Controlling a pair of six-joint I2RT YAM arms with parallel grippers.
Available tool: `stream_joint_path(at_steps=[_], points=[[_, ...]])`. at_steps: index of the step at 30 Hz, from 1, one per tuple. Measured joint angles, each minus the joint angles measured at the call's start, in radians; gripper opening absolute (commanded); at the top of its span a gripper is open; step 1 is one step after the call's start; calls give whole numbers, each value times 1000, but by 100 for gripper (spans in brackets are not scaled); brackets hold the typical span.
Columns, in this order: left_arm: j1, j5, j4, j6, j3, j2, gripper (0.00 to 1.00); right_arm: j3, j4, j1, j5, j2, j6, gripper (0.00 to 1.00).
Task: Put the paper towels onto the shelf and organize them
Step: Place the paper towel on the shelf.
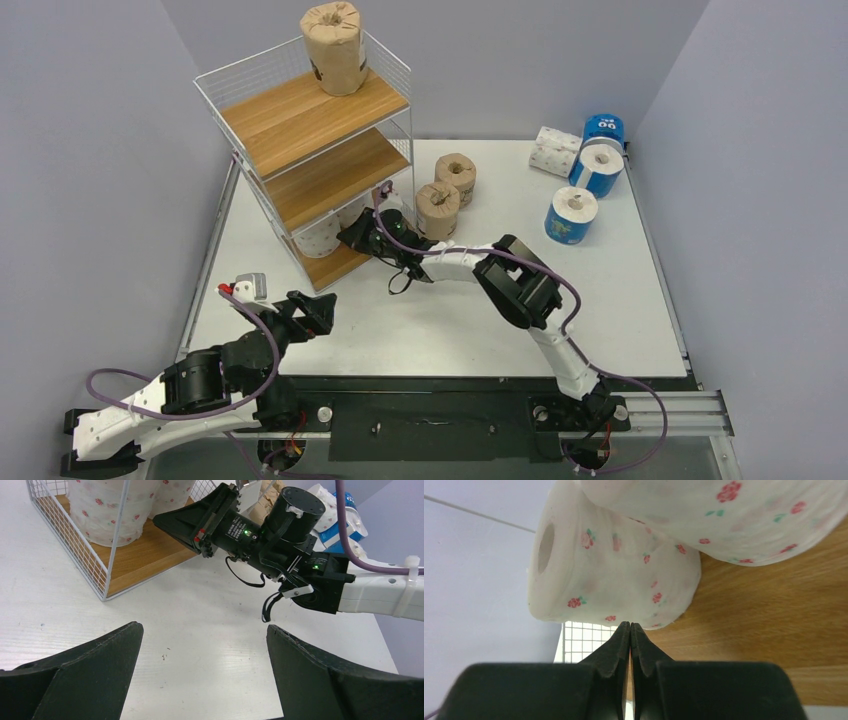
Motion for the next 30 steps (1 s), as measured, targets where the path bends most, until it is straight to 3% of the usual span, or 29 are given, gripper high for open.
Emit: stream_joint_path(at_steps=[10, 18, 22, 28, 30], points=[[0, 0, 0, 0, 0, 0, 94, 128, -30, 9, -6, 90, 61, 0], [0, 0, 0, 0, 0, 0, 94, 55, 84, 16, 25, 98, 141, 4], [0, 3, -2, 2, 2, 0, 94, -60, 162, 16, 93, 81, 167, 20], [0, 39, -11, 27, 51, 3, 94, -103, 212, 15, 158, 69, 193, 54], [0, 49, -23, 37, 84, 11, 96, -103, 225, 15, 159, 63, 196, 58]])
